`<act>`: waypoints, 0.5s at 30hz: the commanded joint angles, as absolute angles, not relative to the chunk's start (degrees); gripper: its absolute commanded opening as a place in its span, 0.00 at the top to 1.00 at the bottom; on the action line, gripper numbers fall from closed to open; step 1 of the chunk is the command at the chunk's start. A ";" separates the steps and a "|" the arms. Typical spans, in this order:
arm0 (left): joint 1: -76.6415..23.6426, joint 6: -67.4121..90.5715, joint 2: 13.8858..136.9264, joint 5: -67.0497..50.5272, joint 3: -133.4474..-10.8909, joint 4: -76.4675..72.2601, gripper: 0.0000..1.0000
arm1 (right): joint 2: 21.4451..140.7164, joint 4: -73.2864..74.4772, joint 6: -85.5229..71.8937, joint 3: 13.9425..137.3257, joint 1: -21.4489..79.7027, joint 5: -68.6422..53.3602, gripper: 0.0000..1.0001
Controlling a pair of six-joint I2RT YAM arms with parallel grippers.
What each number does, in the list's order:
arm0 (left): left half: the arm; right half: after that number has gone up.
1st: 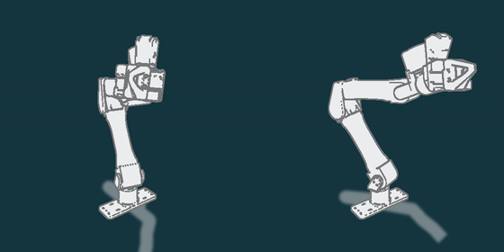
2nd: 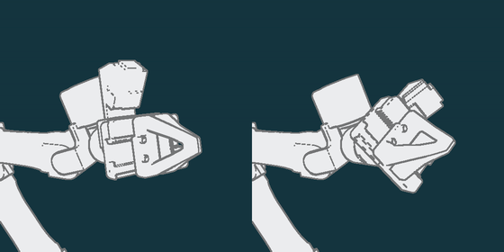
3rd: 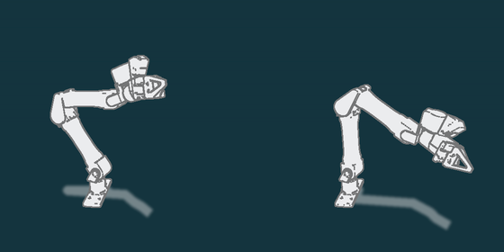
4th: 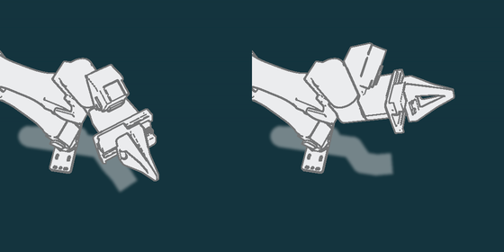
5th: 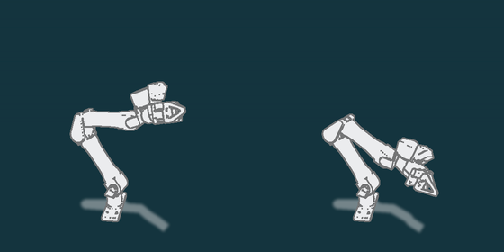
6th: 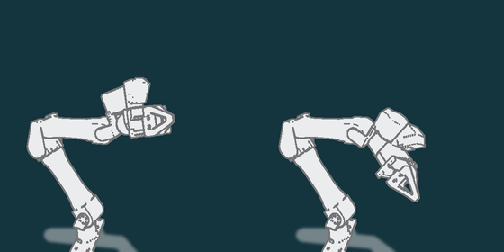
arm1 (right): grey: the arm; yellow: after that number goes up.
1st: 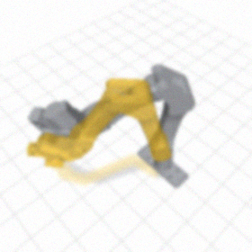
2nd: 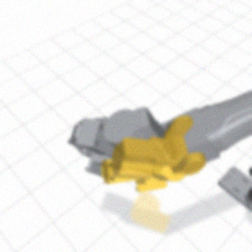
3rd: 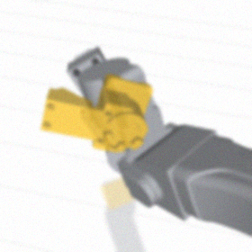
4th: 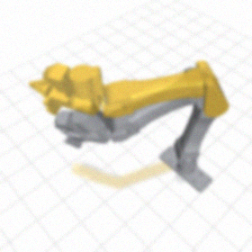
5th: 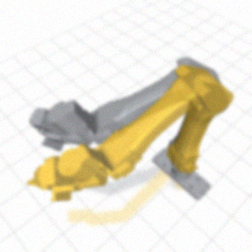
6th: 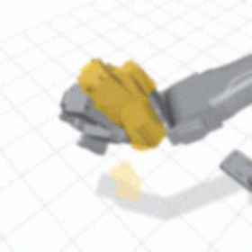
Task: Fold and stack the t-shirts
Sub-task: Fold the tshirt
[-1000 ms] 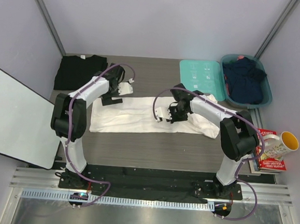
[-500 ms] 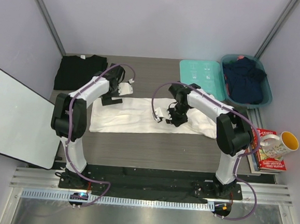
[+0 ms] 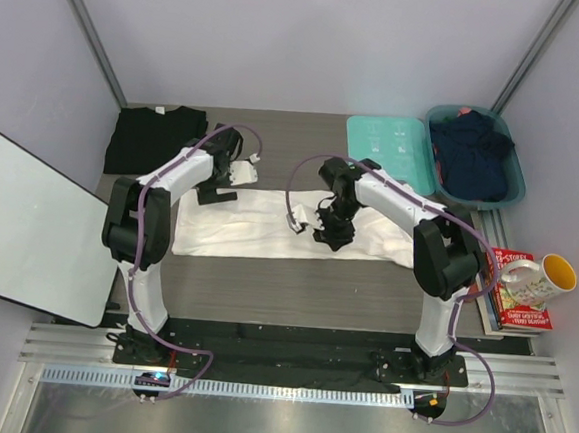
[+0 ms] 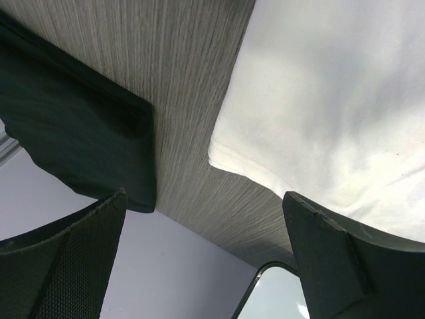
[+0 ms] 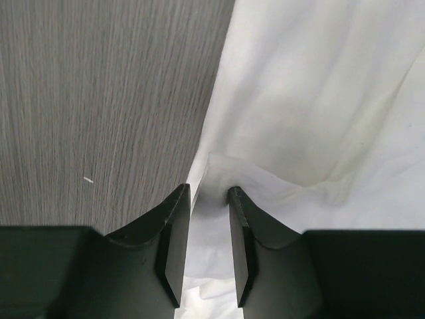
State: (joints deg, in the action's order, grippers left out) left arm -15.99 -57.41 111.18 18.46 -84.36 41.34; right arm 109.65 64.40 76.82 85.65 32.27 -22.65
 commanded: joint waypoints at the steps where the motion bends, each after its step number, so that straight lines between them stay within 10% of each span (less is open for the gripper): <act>1: -15.73 -57.57 110.57 18.81 -86.05 40.25 0.00 | 107.06 58.99 68.04 87.80 31.30 -22.85 0.64; 15: -15.73 -59.58 111.00 18.99 -85.34 39.90 0.00 | 110.21 47.12 51.33 91.15 10.11 -20.05 0.82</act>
